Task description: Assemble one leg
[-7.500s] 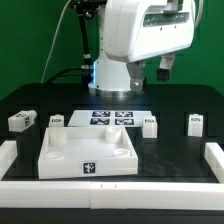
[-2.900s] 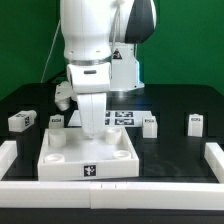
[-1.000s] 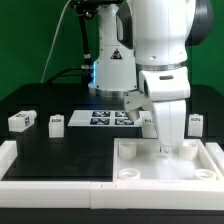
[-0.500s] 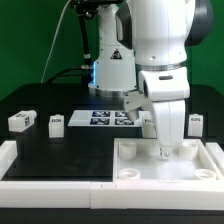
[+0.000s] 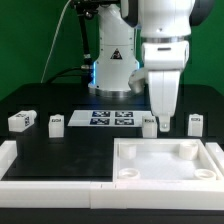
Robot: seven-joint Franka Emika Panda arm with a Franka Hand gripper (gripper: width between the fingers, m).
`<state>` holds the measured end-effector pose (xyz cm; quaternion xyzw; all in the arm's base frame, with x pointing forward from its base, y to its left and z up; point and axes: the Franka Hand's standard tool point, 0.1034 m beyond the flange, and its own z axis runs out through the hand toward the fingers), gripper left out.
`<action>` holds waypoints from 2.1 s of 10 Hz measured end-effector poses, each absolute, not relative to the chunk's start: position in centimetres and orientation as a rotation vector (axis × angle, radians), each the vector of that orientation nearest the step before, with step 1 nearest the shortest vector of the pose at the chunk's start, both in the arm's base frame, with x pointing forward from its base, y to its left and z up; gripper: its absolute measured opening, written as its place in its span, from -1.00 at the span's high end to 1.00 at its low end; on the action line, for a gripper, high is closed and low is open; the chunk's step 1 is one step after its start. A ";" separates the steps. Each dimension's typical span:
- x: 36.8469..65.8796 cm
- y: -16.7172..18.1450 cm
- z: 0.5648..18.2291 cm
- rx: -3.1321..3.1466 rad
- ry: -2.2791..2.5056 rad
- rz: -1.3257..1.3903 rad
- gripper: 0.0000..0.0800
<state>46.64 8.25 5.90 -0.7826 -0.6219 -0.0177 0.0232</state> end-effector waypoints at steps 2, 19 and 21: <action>46.3 8.1 5.9 -2.461 -1.875 -0.046 -0.62; 43.1 15.1 5.1 -2.989 0.367 0.039 -0.62; 41.5 15.8 4.6 -3.004 0.361 0.195 -0.62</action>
Offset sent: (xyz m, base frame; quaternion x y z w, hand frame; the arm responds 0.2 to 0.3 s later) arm 0.0000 0.0000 0.0000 0.0000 0.0000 0.1790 0.9838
